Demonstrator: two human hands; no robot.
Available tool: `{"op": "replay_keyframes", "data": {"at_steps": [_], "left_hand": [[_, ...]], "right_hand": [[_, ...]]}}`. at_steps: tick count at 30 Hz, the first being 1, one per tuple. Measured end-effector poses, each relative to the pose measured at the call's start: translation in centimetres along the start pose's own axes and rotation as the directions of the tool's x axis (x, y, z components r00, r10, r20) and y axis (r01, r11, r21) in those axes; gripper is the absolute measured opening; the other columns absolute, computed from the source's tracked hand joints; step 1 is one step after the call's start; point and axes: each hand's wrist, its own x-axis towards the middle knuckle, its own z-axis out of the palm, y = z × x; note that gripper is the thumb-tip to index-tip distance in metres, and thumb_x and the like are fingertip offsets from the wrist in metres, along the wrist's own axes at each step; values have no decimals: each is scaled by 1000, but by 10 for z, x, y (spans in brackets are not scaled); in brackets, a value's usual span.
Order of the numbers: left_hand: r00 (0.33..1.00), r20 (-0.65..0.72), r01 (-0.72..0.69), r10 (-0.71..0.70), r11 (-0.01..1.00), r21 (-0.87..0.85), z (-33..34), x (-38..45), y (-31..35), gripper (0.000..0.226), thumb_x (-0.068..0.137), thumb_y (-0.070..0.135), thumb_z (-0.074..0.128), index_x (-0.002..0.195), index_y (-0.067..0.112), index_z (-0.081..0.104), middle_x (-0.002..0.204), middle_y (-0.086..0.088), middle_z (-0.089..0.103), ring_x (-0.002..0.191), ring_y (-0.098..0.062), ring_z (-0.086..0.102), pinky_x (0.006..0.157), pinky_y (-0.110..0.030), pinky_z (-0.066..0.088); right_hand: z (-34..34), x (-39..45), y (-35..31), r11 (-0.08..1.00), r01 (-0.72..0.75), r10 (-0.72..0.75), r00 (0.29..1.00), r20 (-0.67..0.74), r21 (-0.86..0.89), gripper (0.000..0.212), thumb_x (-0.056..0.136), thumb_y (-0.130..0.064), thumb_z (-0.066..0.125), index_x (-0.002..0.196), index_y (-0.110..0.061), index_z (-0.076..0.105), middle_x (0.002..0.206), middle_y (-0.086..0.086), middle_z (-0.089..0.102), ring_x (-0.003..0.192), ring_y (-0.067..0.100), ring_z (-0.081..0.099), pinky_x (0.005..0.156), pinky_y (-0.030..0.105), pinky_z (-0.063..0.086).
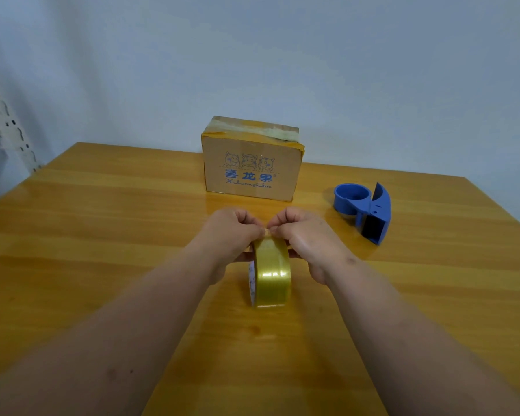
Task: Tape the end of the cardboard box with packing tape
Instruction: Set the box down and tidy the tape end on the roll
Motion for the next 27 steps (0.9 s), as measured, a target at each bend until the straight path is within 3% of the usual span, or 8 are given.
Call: {"op": "replay_keyframes", "data": {"at_steps": [5, 8, 10, 13, 18, 22, 25, 27], "left_hand": [[999, -23, 45, -46, 998, -42, -4, -1, -3, 4, 87, 7, 62, 89, 5, 65, 72, -4, 57, 63, -12, 55, 76, -39, 60], [999, -32, 42, -44, 997, -68, -7, 0, -5, 13, 87, 5, 62, 98, -2, 64, 78, -6, 59, 67, -12, 57, 76, -36, 60], [999, -17, 49, -51, 994, -99, -9, -1, -6, 11, 88, 4, 60, 97, -1, 63, 80, -7, 60, 70, -13, 58, 77, -37, 60], [998, 18, 55, -53, 992, -116, -12, -1, -6, 5, 90, 3, 58, 92, 2, 62, 81, -8, 61, 70, -14, 58, 77, -38, 60], [997, 18, 80, -79, 992, -95, -17, -1, -5, 19, 93, -2, 44, 93, 4, 63, 87, -12, 60, 67, -16, 55, 72, -38, 60], [997, -14, 76, -79, 990, -122, -21, -1, 1, 24, 94, 3, 40, 102, 4, 62, 85, -9, 60, 67, -16, 53, 71, -37, 60], [999, -47, 25, -26, 1000, -13, -26, 2, 5, 21, 94, 21, 49, 103, 10, 65, 91, -5, 62, 79, -18, 55, 80, -39, 55], [996, -79, -31, 37, 997, 76, -28, 6, 6, 25, 94, 30, 50, 104, 12, 66, 93, -3, 63, 81, -17, 55, 81, -37, 50]], "right_hand": [[6, 2, 1, 997, 44, -47, 998, -41, -59, 19, 96, -16, 49, 100, -21, 67, 97, -3, 65, 88, 13, 56, 82, 34, 48], [5, 2, 6, 1000, -14, 12, 998, -59, -21, 15, 96, -27, 49, 101, -24, 63, 100, 2, 65, 87, 17, 59, 82, 40, 52], [0, -3, 8, 997, -77, 77, 997, -18, 20, 25, 92, -39, 53, 104, -19, 62, 97, 4, 65, 85, 20, 61, 80, 41, 53], [-7, -9, 11, 994, -105, 102, 992, 81, 34, 42, 82, -53, 63, 107, -19, 63, 103, 8, 69, 95, 27, 66, 91, 47, 52], [-7, -12, 9, 1000, -25, 28, 983, 180, -15, 56, 79, -30, 75, 129, -26, 50, 113, 7, 67, 104, 24, 65, 98, 48, 49], [-5, -12, -1, 996, 65, -54, 986, 158, -62, 62, 81, -23, 75, 133, -29, 42, 103, 1, 60, 91, 15, 60, 80, 30, 49], [0, -9, -11, 947, 213, -174, 970, 171, -243, 67, 83, -21, 73, 138, -30, 34, 97, -4, 59, 82, 10, 58, 62, 22, 43], [6, -5, -13, 866, 319, -264, 946, 189, -385, 69, 85, -20, 70, 141, -26, 29, 95, -8, 60, 82, 11, 60, 65, 24, 47]]}}
